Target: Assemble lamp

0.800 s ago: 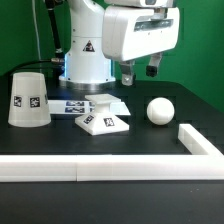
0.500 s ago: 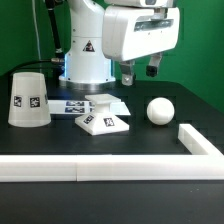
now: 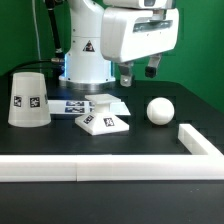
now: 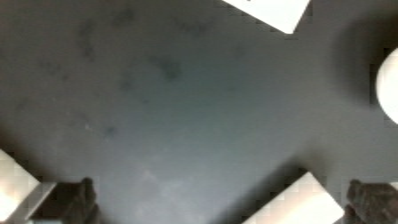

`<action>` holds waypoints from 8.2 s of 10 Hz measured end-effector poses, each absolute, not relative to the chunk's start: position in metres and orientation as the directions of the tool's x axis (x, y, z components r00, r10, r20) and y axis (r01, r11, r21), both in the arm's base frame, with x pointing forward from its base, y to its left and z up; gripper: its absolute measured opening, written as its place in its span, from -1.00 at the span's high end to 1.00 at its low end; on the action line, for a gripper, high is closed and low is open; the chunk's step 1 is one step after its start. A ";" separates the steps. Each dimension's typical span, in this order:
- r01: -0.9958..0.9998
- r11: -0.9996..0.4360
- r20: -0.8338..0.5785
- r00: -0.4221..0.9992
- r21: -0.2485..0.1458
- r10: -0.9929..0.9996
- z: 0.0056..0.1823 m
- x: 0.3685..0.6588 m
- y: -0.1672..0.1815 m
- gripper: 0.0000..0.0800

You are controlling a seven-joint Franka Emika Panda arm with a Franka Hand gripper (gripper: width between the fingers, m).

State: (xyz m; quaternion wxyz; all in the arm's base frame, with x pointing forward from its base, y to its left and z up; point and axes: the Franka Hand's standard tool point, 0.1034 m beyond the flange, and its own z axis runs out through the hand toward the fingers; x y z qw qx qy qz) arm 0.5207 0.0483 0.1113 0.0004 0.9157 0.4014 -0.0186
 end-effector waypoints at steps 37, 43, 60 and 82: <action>0.563 -0.826 0.025 0.826 -0.001 0.563 0.051 0.543 0.031 -0.34; 0.112 -0.993 0.050 0.993 -0.027 0.111 0.051 0.558 0.058 -0.34; 0.060 -0.997 0.127 0.991 -0.057 0.053 0.052 0.609 0.101 -0.73; -0.036 -0.999 -0.007 0.999 -0.039 -0.036 0.054 0.431 0.134 -0.75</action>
Offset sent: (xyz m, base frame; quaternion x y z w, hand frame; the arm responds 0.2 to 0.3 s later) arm 0.0000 0.0000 0.0000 0.0000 0.0000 0.0000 1.0000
